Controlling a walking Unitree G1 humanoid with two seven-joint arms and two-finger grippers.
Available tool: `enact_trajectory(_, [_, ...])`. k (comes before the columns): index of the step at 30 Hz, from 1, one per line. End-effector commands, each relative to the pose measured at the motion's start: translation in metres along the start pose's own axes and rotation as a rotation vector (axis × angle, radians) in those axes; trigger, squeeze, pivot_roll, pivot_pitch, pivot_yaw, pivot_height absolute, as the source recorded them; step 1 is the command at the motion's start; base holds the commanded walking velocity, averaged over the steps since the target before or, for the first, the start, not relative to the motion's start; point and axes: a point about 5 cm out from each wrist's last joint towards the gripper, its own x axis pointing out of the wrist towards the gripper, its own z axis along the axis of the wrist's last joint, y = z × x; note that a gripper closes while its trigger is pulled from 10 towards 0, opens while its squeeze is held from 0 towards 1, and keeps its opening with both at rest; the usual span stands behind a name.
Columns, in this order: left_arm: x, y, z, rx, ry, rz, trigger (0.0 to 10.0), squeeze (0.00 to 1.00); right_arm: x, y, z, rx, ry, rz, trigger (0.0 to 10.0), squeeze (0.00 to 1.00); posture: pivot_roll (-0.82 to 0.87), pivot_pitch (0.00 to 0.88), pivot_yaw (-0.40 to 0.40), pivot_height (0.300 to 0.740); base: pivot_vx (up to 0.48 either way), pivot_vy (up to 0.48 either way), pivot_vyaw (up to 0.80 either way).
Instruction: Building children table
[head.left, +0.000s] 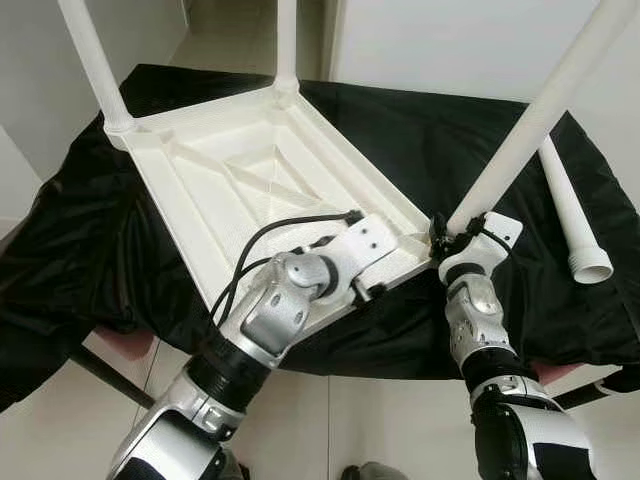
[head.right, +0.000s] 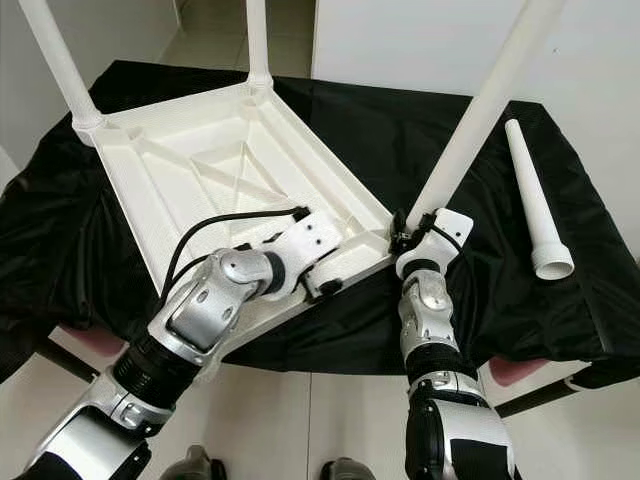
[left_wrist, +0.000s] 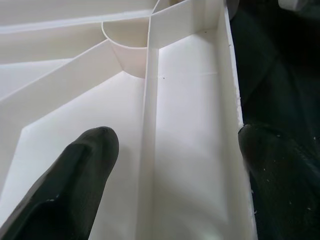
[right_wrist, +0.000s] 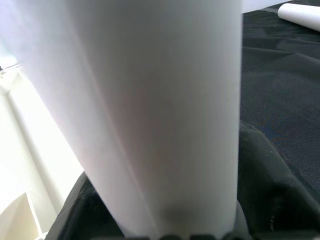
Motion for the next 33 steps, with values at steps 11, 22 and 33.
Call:
enact_trajectory(11, [-0.003,0.022,-0.037,-0.078,0.157,0.215,10.0,0.0,-0.006,0.0,-0.007,0.05,0.007,0.001,10.0,0.0,0.05,0.054,-0.011,0.74,0.0,0.0,0.0])
enact_trajectory(22, [-0.015,0.054,-0.074,-0.129,0.282,0.33,3.8,0.0,-0.006,0.0,-0.006,0.049,0.004,0.003,10.0,0.0,0.04,0.053,-0.013,0.74,0.0,0.0,0.0])
enact_trajectory(33, [-0.016,0.068,-0.076,-0.224,0.302,0.421,10.0,0.0,-0.006,-0.002,-0.006,0.046,0.002,-0.009,10.0,0.0,0.04,0.051,-0.009,0.74,0.0,0.0,0.0])
